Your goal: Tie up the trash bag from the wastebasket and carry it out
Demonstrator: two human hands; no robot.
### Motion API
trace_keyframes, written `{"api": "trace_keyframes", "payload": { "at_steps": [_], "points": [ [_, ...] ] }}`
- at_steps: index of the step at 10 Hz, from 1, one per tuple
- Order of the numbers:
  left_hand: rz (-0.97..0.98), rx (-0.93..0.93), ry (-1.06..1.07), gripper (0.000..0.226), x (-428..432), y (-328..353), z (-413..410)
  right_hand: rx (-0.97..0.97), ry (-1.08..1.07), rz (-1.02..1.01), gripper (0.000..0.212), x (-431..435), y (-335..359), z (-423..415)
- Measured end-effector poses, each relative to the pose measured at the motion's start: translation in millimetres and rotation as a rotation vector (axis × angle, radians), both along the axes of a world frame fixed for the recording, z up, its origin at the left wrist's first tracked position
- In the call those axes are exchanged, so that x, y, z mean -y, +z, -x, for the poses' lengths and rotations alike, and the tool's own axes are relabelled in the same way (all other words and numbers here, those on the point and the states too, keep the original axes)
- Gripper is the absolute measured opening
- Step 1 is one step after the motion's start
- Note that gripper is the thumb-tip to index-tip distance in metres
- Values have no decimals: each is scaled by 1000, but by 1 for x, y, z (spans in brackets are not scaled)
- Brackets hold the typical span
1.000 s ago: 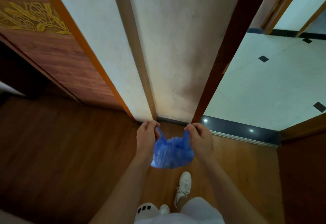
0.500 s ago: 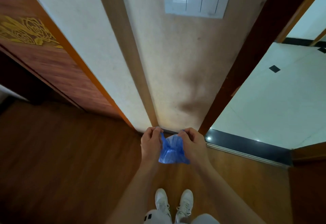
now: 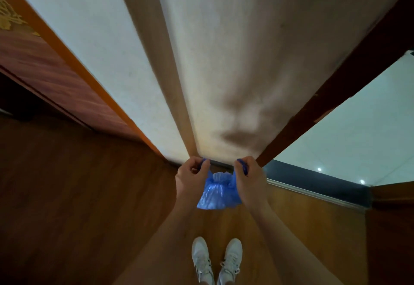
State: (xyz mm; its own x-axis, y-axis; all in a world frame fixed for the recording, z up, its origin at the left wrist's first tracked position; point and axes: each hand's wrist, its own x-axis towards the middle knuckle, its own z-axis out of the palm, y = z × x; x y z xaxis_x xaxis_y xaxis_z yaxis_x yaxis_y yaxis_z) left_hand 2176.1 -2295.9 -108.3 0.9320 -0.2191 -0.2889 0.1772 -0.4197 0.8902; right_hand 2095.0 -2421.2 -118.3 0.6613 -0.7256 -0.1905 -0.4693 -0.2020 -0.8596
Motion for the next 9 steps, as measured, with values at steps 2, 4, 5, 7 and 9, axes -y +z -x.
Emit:
{"api": "trace_keyframes", "payload": {
  "at_steps": [2,4,5,7,9],
  "points": [
    [-150,-40,-8,4,12,-75,-18,-208,-68,22,19,7,-70,-14],
    [-200,4,-11,5,26,-118,-27,-195,-95,46,19,25,-117,-29],
    [-181,28,-40,8,34,-125,-29,-178,-85,97,19,37,-126,-33],
    [-507,397,-470,45,34,-134,-37,-327,191,535,22,55,-125,-25],
    [-721,622,-626,62,22,-131,-33,-362,422,764,50,60,-118,-15]
  ]
}}
